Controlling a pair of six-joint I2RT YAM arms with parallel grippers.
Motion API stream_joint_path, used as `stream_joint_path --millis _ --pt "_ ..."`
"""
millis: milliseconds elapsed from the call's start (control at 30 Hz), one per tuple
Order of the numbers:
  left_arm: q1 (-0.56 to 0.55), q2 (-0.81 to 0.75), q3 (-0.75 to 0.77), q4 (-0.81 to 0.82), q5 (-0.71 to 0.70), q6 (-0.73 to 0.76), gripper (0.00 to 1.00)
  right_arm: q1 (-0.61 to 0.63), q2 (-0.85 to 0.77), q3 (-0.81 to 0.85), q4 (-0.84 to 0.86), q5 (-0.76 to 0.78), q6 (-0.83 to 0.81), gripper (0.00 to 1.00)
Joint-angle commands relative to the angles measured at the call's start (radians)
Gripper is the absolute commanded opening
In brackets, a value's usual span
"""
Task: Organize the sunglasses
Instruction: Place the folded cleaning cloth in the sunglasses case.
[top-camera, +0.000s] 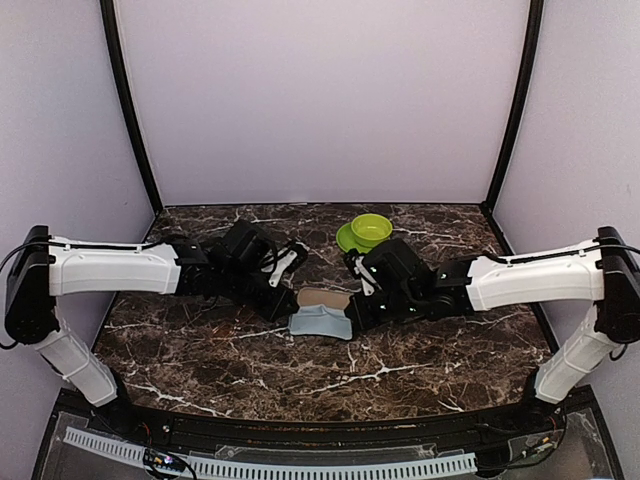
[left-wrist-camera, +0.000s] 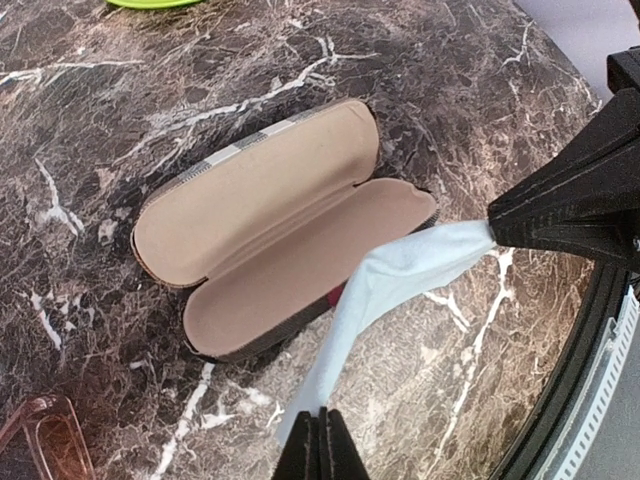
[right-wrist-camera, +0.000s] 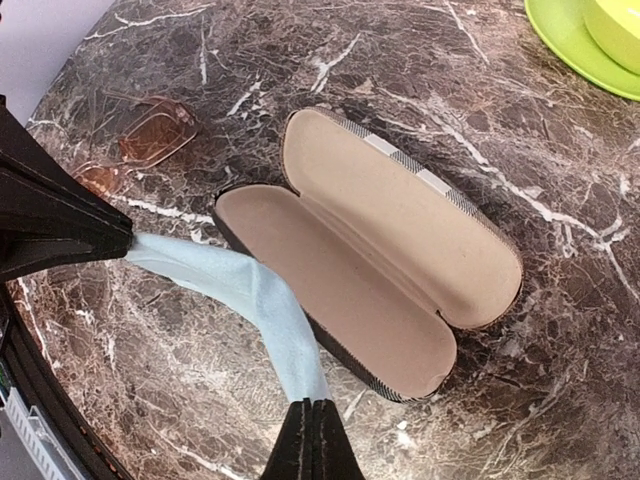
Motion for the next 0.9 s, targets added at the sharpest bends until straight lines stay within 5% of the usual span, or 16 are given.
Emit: stream_joint_path --millis 0,867 --pt "0.002 0.038 0.031 0.009 -0.02 0.009 0.0 -0.002 0.028 0.032 0.002 0.035 0.012 0.0" --pt "0.076 0.148 0.156 0.003 0.031 0.049 0.0 -0.127 0.097 0.071 0.02 -0.014 -0.034 0.0"
